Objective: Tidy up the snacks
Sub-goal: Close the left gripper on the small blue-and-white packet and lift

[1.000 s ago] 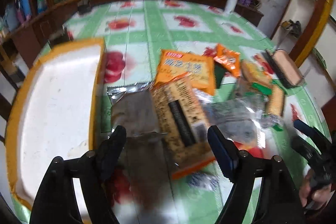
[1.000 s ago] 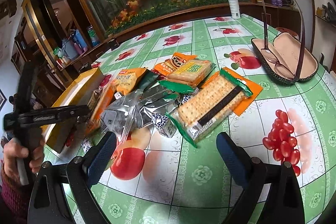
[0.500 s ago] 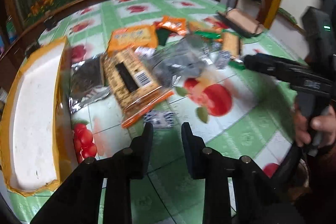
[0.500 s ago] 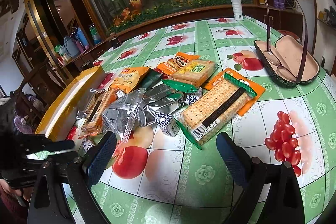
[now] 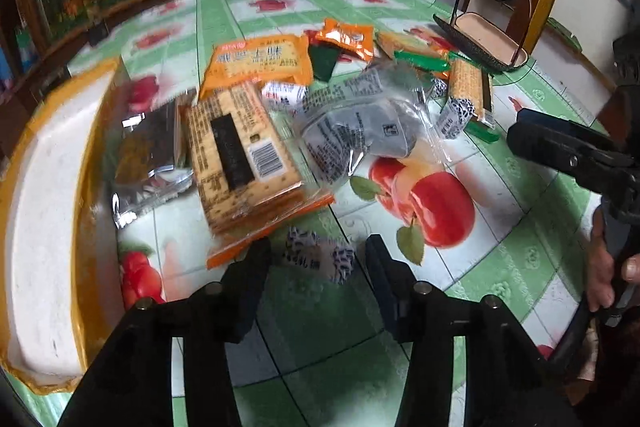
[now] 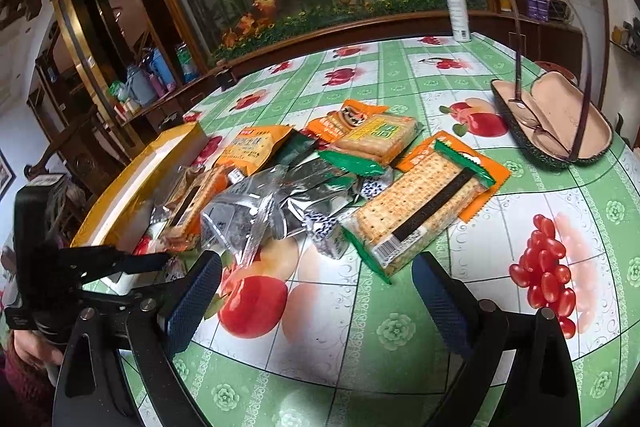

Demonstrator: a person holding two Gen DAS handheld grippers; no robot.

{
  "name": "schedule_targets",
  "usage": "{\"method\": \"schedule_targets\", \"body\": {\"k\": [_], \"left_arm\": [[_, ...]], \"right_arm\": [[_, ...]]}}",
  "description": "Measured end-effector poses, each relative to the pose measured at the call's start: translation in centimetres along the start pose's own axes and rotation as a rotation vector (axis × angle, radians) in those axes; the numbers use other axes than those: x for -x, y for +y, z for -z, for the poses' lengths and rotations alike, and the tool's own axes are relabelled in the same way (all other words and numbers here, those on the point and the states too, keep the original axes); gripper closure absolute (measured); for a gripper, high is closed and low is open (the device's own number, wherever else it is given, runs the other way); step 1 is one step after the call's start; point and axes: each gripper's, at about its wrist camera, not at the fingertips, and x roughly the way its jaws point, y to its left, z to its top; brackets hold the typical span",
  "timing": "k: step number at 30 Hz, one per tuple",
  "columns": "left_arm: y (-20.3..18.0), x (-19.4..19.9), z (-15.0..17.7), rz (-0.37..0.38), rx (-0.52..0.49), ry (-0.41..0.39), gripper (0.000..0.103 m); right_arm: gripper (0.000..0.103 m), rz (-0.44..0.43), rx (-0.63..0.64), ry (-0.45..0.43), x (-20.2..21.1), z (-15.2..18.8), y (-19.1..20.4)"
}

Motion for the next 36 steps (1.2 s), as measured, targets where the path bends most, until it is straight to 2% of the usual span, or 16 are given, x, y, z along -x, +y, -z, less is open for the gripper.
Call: {"method": "schedule_targets", "body": {"k": [1, 3, 5, 11, 16, 18, 19, 20, 25, 28, 31, 36], "left_arm": [[-0.2, 0.0, 0.1, -0.014, -0.014, -0.007, 0.069], [-0.4, 0.1, 0.2, -0.018, -0.022, -0.013, 0.068], [-0.2, 0.2, 0.4, -0.008, -0.015, -0.017, 0.068], [0.0, 0.4, 0.6, 0.002, -0.012, -0.021, 0.068], [-0.3, 0.4, 0.7, -0.014, -0.024, -0.029, 0.068], [-0.4, 0.4, 0.7, -0.016, -0.027, -0.031, 0.068], [-0.4, 0.3, 0.7, -0.016, -0.028, -0.032, 0.068], [-0.5, 0.3, 0.7, -0.017, -0.027, -0.033, 0.068], [-0.2, 0.4, 0.6, -0.006, -0.016, -0.039, 0.069], [0.2, 0.6, 0.6, 0.041, 0.013, -0.039, 0.069], [0.5, 1.0, 0.5, 0.047, 0.021, -0.049, 0.069], [1.4, 2.5, 0.4, 0.068, 0.052, -0.078, 0.069]], "right_arm": [[0.009, -0.003, 0.008, 0.003, -0.1, 0.0, 0.2], [0.031, -0.02, 0.007, 0.029, -0.5, 0.0, 0.3], [0.047, -0.034, 0.002, 0.072, -1.3, 0.1, 0.3], [0.048, 0.004, 0.01, 0.096, -2.4, -0.5, 0.9], [0.049, 0.085, 0.029, 0.107, -3.5, -1.5, 1.0], [0.055, 0.111, 0.045, 0.116, -4.2, -1.6, 1.1], [0.062, 0.123, 0.051, 0.122, -4.5, -1.6, 1.1], [0.081, 0.138, 0.053, 0.119, -4.7, -1.7, 1.0], [0.081, 0.112, 0.029, 0.081, -3.8, -1.8, 0.5], [0.081, 0.08, 0.002, 0.08, -3.1, -1.6, 0.3], [0.081, 0.04, -0.028, 0.077, -2.5, -1.5, 0.0], [0.081, 0.001, -0.025, 0.049, -1.4, -1.9, 0.9]]}}
